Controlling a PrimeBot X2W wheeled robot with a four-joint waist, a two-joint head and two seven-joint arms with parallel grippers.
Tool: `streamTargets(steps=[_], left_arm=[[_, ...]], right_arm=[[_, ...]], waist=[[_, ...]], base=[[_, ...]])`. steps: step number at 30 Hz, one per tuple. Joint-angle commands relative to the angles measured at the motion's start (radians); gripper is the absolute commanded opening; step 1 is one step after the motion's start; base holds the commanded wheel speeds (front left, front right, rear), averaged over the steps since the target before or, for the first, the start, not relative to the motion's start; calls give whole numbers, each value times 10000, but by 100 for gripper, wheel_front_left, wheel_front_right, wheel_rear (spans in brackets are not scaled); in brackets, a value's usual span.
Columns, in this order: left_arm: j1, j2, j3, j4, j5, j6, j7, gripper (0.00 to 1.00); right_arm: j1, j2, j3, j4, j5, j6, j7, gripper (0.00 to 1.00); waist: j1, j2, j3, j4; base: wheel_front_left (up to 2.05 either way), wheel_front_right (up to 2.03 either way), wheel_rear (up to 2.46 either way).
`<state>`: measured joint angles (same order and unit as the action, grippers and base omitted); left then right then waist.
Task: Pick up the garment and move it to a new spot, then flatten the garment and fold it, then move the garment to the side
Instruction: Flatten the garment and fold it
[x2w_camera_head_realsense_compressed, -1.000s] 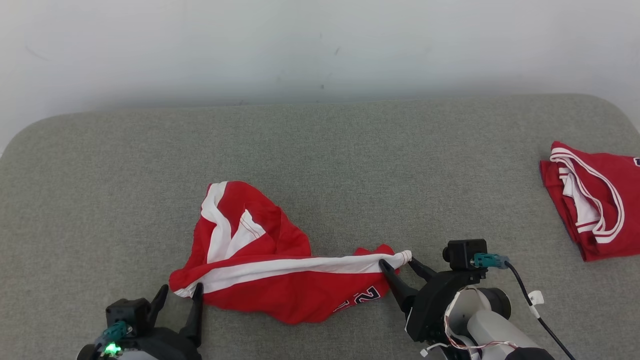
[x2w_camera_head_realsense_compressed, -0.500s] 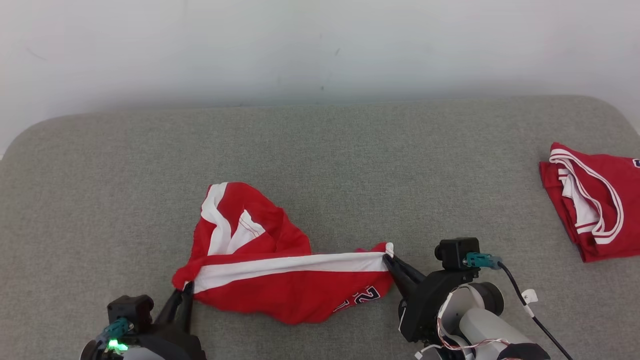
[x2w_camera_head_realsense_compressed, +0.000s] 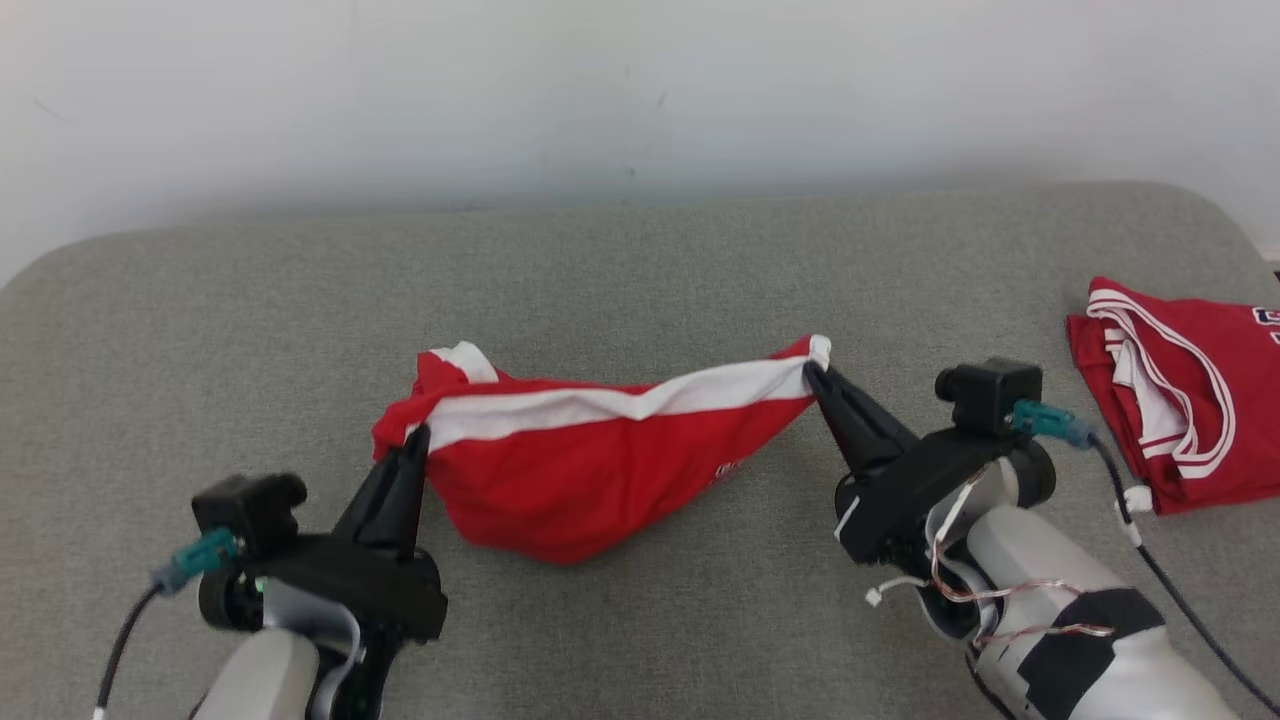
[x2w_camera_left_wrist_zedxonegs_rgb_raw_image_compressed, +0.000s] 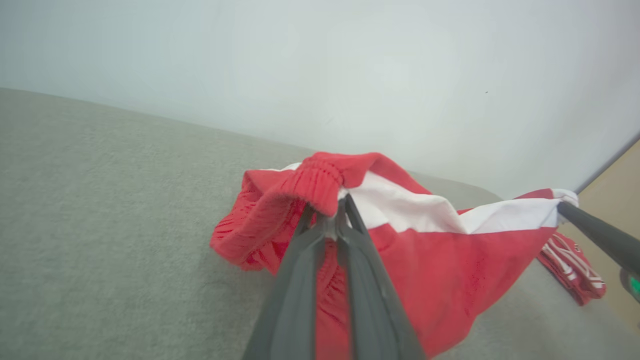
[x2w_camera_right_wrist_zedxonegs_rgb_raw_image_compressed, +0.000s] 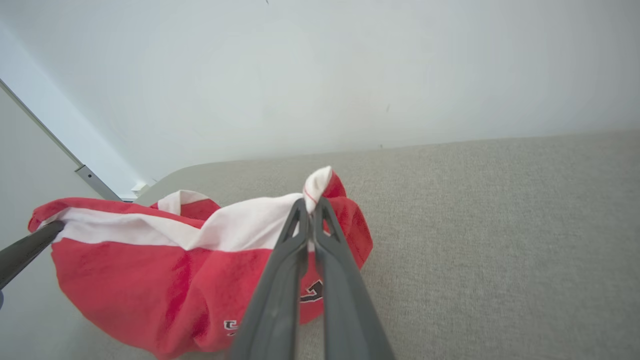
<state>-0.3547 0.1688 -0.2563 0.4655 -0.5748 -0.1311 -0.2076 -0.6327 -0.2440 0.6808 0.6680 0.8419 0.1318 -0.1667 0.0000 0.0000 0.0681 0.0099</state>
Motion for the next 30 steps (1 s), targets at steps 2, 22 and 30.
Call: streamTargets(steps=[2, 22, 30], left_arm=[[-776, 129, -67, -592, -882, 16, 653, 0], [-9507, 603, 1478, -372, -2549, 934, 2500, 0], [-11667, 433, 1777, 133, -2213, 515, 311, 0]], right_arm=[[-571, -261, -173, -404, 4, -26, 223, 0], [-8284, 451, -2497, 1213, -234, -26, -79, 0], [-9904, 396, -5186, 1045, -1774, -41, -1009, 0]], waist=[[0, 0, 386, -252], [0, 0, 5282, -2243], [0, 0, 6058, -2334]], base=[[0, 0, 0], [0, 0, 0], [0, 0, 0]])
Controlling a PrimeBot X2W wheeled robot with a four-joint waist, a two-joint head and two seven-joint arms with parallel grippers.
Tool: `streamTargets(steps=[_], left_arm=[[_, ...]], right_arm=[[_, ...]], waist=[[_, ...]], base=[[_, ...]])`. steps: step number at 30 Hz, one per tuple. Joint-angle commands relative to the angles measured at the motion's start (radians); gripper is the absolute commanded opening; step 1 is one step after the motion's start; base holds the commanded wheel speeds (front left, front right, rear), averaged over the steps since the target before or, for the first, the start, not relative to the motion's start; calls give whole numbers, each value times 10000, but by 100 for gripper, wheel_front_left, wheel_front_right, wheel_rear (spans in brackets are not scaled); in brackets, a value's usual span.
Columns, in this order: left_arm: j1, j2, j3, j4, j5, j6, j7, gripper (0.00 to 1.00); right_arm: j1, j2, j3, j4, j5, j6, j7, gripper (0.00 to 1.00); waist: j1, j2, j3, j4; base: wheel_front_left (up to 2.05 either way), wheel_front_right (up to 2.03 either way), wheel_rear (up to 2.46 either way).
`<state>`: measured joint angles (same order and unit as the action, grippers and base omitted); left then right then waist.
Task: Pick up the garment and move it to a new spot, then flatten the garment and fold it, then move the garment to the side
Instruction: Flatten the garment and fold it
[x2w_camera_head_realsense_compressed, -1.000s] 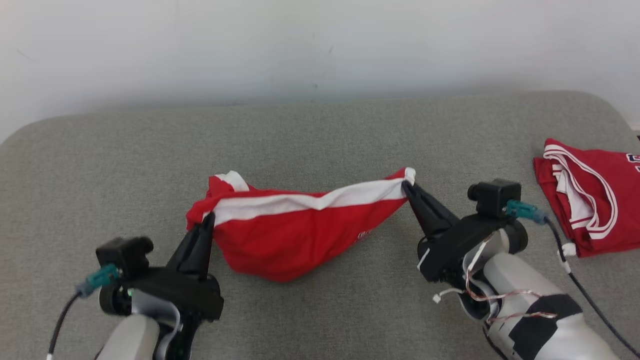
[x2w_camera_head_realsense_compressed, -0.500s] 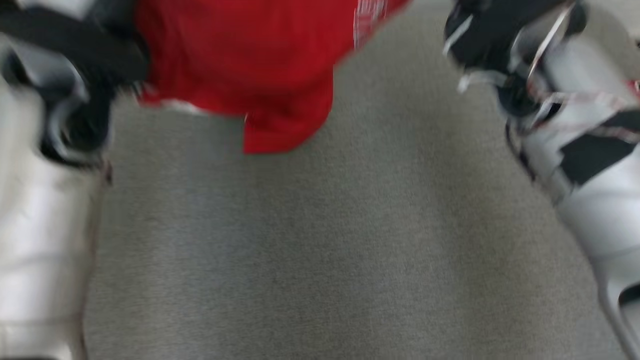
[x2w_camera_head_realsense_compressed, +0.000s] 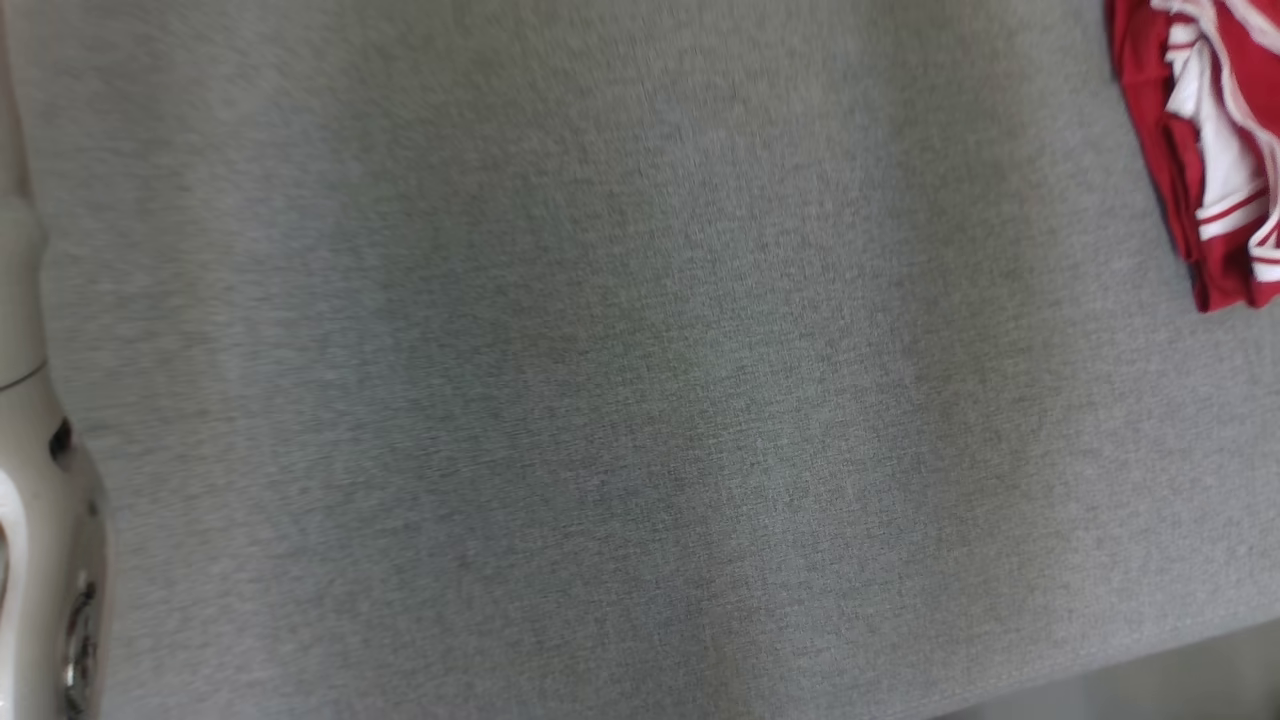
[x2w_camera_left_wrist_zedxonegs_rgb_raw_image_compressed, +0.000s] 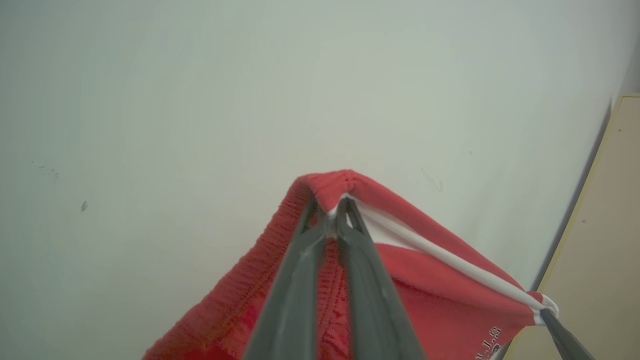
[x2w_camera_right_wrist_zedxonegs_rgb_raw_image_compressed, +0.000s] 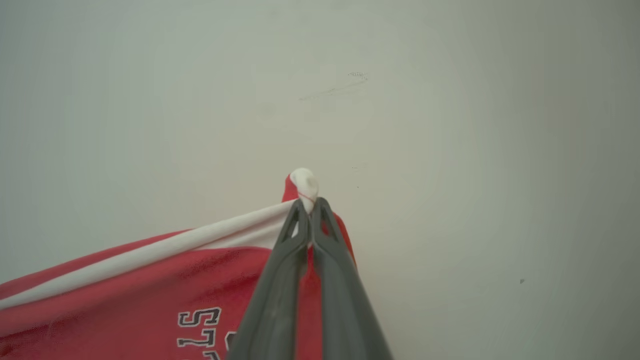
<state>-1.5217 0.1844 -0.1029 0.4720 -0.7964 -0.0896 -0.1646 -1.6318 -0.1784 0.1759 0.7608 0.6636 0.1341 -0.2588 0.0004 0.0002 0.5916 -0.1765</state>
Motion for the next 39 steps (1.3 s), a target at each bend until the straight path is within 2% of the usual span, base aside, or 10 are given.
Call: streamTargets(steps=[1, 4, 7, 11, 19, 22, 28, 34, 35, 39], left_arm=[[-64, 248, 258, 111, -33, 12, -335, 0], [163, 319, 375, 293, -110, -185, -754, 0], [859, 274, 148, 686, -161, -313, -832, 0], [1928, 266, -253, 774, -408, -378, -923, 0], [5090, 683, -1761, -402, -1588, -397, -994, 0], [6475, 614, -2092, -733, -2232, -397, -993, 0], [9157, 733, -2881, -933, -2198, -388, -986, 0], [11348, 616, -2695, -1211, -1530, -387, -999, 0], [11348, 616, -2695, -1211, -1530, -387, -999, 0], [12768, 721, -2667, -1291, -935, -379, -1013, 0]], right_arm=[[156, -178, -611, -295, -381, -73, -84, 0], [683, 301, -1696, -1294, -1467, -98, -86, 0], [1270, 618, -1309, -1352, -2223, -93, -80, 0], [2248, 808, -536, -1411, -2225, -58, -79, 0], [4889, -259, 1434, -1960, -1091, -50, -20, 0], [6192, -893, 1729, -2115, -862, -50, 585, 0], [9227, -1333, 902, -3032, -705, -54, 2374, 0], [12269, -441, -1120, -5062, -1411, -61, 3861, 0], [12269, -441, -1120, -5062, -1411, -61, 3861, 0], [14467, 482, -2510, -7207, -2442, -69, 5607, 0]], waist=[[-4, -2, 918, -447], [-4, -2, 1124, -368], [-4, -2, 1128, -262], [-4, -2, 884, -86], [-4, -2, -518, 260], [-4, -2, -1308, 441], [-4, -2, -2851, 620], [-4, -2, -3889, 659], [-4, -2, -3889, 659], [-4, -2, -4446, 746]], base=[[0, 0, 0], [0, 0, 0], [0, 0, 0], [0, 0, 0], [0, 0, 0], [0, 0, 0], [0, 0, 0], [0, 0, 0], [0, 0, 0], [0, 0, 0]])
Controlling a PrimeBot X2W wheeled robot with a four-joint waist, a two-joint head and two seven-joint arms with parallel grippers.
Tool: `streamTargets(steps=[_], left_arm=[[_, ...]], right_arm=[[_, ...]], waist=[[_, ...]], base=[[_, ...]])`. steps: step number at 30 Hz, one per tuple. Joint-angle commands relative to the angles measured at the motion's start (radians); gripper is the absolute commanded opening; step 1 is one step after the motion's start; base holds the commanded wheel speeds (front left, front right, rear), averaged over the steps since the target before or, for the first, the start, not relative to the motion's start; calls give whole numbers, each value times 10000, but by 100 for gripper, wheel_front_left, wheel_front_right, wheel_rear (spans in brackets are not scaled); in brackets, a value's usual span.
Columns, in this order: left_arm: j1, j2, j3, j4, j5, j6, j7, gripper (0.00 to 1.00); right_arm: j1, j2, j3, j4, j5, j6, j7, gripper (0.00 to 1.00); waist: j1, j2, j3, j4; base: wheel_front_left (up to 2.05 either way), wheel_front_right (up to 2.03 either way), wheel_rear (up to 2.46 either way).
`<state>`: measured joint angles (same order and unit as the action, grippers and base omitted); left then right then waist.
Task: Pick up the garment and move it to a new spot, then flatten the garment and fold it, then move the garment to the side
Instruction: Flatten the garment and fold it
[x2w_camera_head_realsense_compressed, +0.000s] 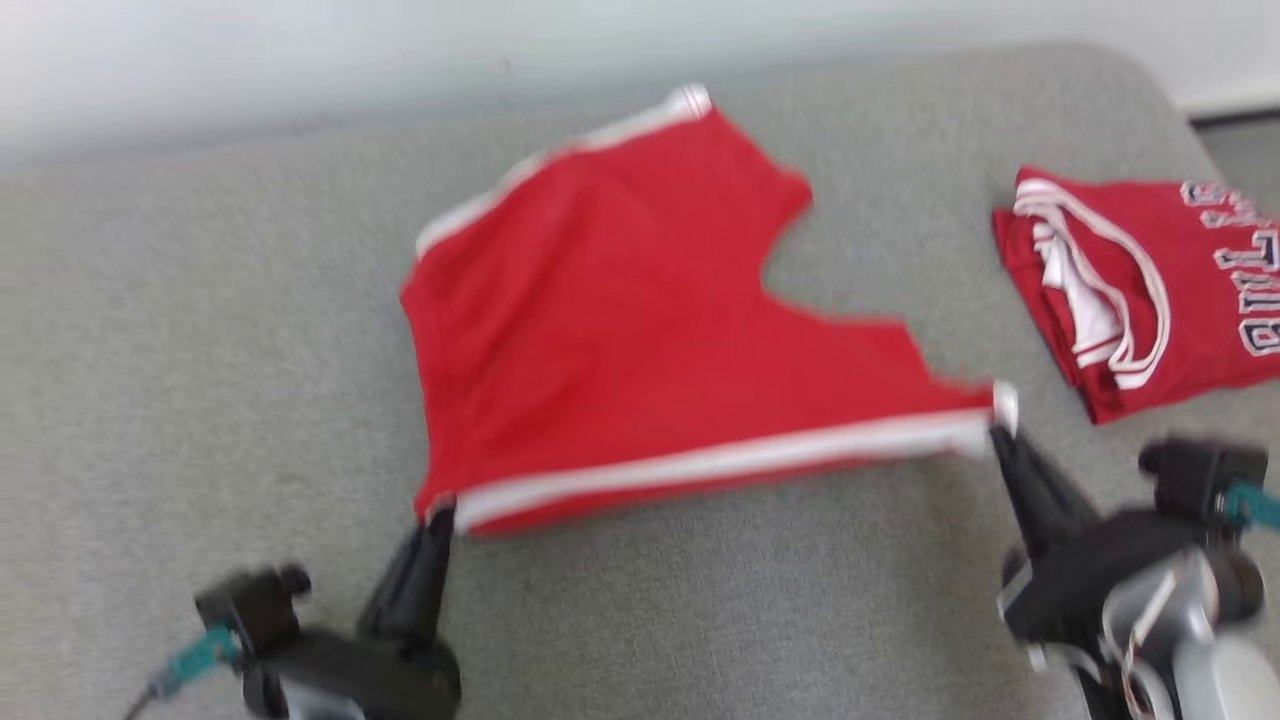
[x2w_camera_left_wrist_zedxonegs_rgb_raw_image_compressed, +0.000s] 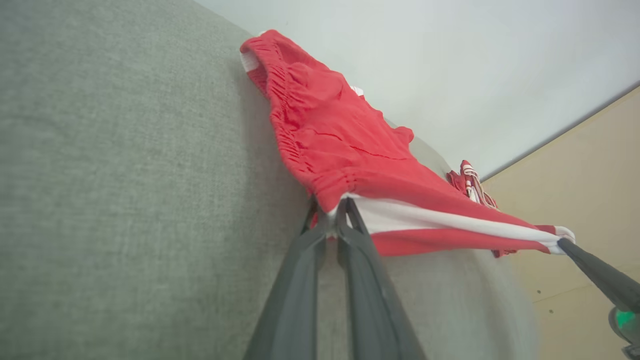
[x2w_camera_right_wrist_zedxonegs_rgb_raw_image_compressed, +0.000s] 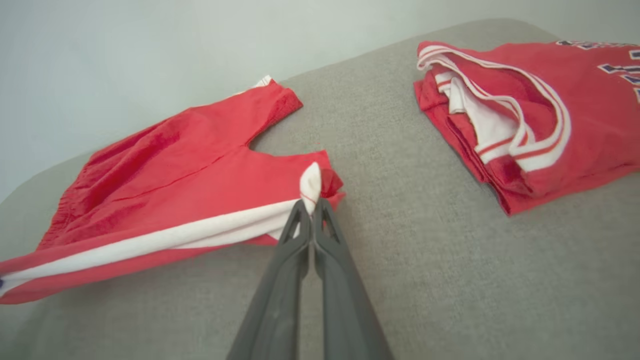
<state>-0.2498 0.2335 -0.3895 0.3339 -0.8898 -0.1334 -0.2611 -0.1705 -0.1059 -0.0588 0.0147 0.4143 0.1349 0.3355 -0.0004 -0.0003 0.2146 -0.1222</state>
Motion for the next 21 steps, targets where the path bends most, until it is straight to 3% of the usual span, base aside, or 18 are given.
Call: streamTargets(steps=[1, 6, 12, 16, 21], left_arm=[[288, 286, 149, 126, 65, 59, -48, 0], [1369, 773, -351, 31, 452, 248, 192, 0], [2395, 1227, -903, -370, 615, 701, 1175, 0], [2643, 1141, -798, -850, 398, 943, 1250, 0], [2111, 815, -870, -1178, 253, 883, 1383, 0]], right_arm=[[263, -127, -343, -116, -162, -81, 143, 0], [2092, 283, -1016, -1824, -1182, -104, 2723, 0], [3623, 450, -1775, -2794, -1171, -106, 4756, 0], [3700, 446, -1966, -3048, -1377, -106, 4931, 0], [2497, 167, -1483, -2785, -1962, -105, 4680, 0]], waist=[[4, 3, -790, 205], [4, 3, -1255, 173], [4, 3, -1525, 245], [4, 3, -1562, 407], [4, 3, -1415, 681]], base=[[0, 0, 0], [0, 0, 0], [0, 0, 0], [0, 0, 0], [0, 0, 0]])
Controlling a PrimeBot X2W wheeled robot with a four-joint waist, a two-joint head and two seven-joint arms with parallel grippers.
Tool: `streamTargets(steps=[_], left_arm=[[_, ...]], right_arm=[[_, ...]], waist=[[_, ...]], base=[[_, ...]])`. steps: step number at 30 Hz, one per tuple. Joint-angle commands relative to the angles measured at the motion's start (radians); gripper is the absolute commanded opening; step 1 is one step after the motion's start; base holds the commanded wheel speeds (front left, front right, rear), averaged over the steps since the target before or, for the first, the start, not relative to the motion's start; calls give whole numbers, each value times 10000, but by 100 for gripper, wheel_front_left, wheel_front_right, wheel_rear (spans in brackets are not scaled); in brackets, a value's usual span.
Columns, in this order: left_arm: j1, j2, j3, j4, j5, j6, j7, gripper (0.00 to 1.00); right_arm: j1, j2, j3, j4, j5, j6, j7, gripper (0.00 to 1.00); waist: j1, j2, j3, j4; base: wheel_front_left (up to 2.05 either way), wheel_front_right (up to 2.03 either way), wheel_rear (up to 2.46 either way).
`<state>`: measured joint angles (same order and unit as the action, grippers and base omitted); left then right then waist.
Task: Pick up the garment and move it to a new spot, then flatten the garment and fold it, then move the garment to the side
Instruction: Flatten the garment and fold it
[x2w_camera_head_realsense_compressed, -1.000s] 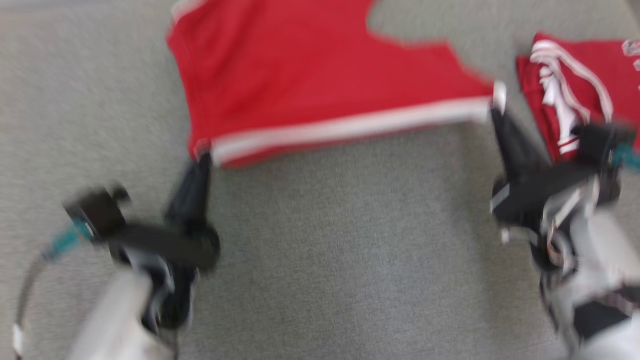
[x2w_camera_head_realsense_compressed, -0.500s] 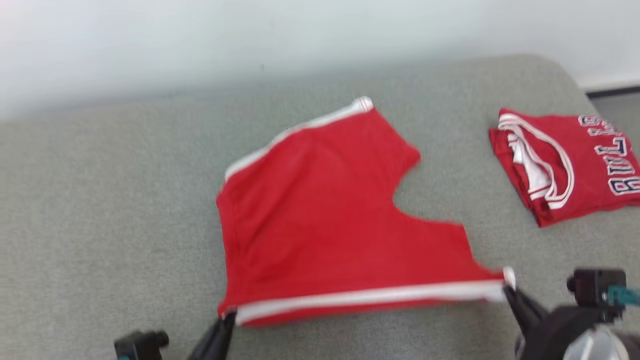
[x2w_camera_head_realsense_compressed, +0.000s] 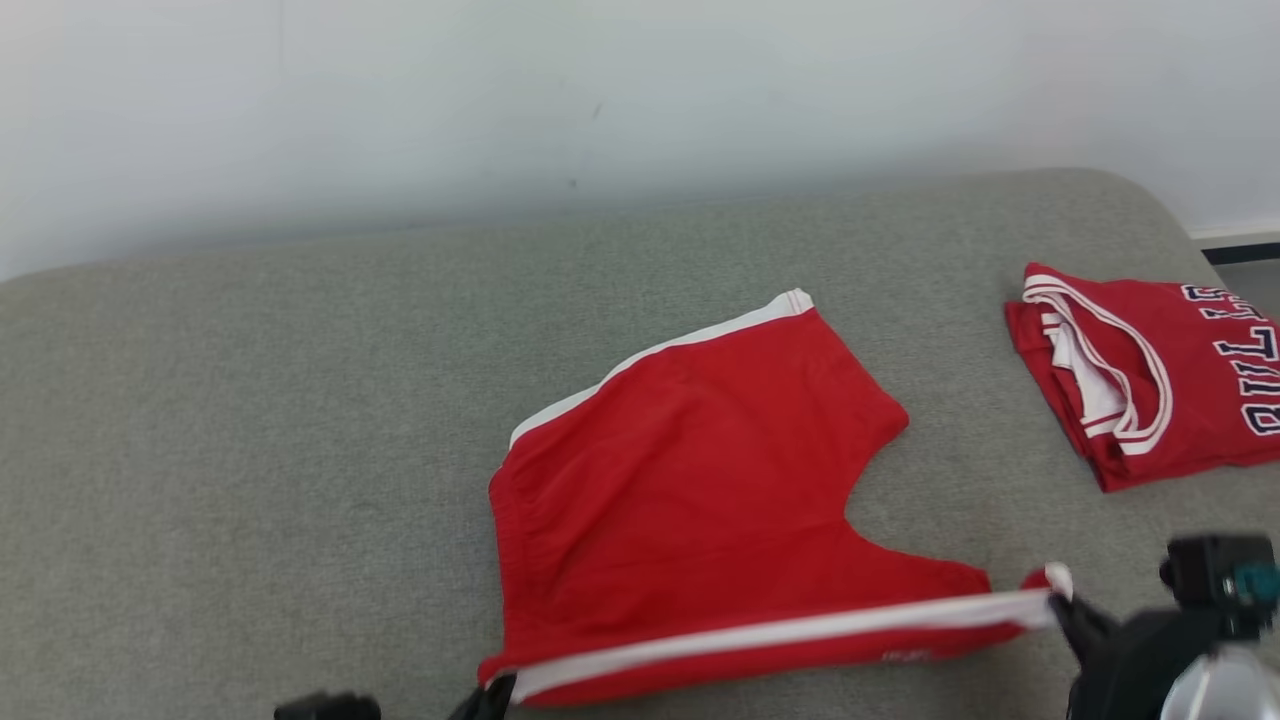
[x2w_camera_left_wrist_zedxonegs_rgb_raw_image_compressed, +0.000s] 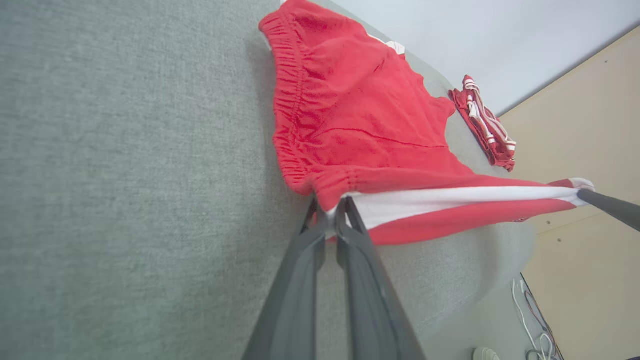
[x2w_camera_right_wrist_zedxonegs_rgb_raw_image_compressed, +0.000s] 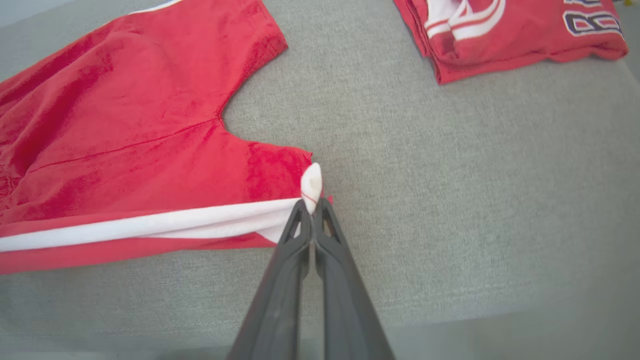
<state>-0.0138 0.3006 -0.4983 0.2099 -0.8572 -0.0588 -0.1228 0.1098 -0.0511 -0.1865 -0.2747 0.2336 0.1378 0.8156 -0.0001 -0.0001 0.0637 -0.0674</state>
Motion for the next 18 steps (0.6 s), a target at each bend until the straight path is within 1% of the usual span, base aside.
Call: streamTargets(steps=[1, 3, 7, 10, 12, 16, 17, 18], left_arm=[[-400, 59, 214, 38, -114, 112, 32, 0], [-764, -86, 200, 59, -176, 101, 177, 0], [-1687, -391, 136, 283, -174, 217, 520, 0], [-2361, -738, 166, 540, -217, 199, 473, 0], [-2818, -858, 195, 821, -43, 312, 390, 0], [-3759, -1105, 85, 1451, 421, 646, 316, 0], [-3970, -1229, 105, 1579, 409, 720, 286, 0], [-3970, -1229, 105, 1579, 409, 720, 286, 0]], right_arm=[[-641, -579, -69, 306, -244, -130, -168, 0], [-1405, -983, 207, 881, -301, -124, -266, 0], [-3008, -1767, 823, 2352, -310, -107, -627, 0], [-4184, -2235, 1397, 3537, -154, -97, -982, 0], [-5000, -2446, 1828, 4329, -142, -97, -1289, 0], [-6641, -2596, 2407, 5840, -235, -97, -2191, 0], [-7032, -2565, 2513, 6160, -269, -97, -2479, 0], [-7032, -2565, 2513, 6160, -269, -97, -2479, 0]], waist=[[1, 1, 136, 201], [1, 1, 226, 341], [1, 1, 484, 632], [1, 1, 780, 814], [1, 1, 1009, 873], [1, 1, 1513, 1005], [1, 1, 1640, 1039], [1, 1, 1640, 1039]], base=[[0, 0, 0], [0, 0, 0], [0, 0, 0], [0, 0, 0], [0, 0, 0], [0, 0, 0], [0, 0, 0], [0, 0, 0]])
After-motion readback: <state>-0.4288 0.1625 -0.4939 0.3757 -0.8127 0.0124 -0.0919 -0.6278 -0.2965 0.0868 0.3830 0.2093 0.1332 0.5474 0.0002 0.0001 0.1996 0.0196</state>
